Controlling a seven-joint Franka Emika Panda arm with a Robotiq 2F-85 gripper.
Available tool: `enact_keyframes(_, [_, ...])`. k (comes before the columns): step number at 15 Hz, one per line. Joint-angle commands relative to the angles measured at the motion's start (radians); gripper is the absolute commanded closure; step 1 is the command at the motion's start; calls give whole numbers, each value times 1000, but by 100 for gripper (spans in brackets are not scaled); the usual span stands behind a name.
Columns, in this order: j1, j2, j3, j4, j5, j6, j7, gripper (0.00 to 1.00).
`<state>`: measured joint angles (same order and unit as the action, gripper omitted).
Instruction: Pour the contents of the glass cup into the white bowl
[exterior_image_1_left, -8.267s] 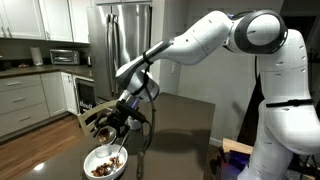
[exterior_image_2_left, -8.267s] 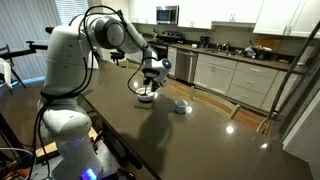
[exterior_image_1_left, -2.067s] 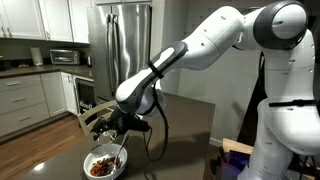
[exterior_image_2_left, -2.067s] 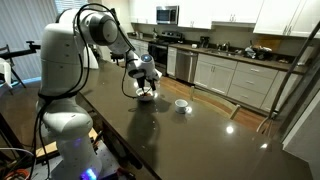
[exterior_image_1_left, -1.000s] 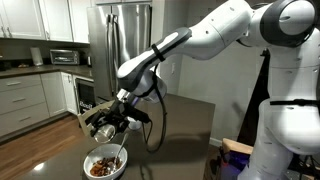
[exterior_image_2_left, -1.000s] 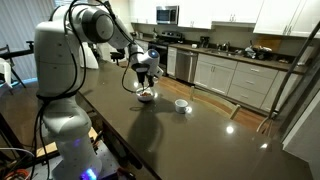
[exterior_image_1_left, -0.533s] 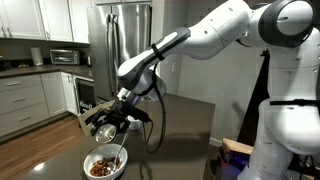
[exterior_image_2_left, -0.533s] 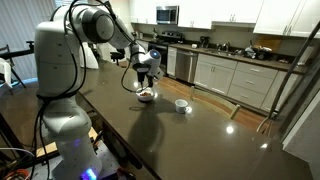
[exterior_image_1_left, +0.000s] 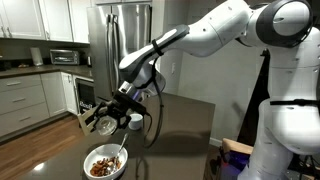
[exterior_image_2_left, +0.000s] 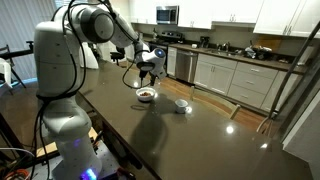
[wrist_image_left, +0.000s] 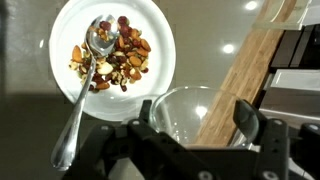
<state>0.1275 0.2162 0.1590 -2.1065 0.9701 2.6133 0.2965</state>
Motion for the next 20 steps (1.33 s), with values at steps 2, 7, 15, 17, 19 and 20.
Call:
enact_keyframes(2, [-13,-21,-16,18,106,-56,46,41])
enact_keyframes(7, [4,4,-27,13,61,-36,33,16])
enact_keyframes(15, [-32,7,-68,30,127,-68,117,41])
enact_keyframes(17, [-43,4,-81,33,166,-81,132,41])
enact_keyframes(19, [-53,0,-91,38,209,-91,137,41])
enact_keyframes(20, [-57,-1,-95,41,229,-92,138,41])
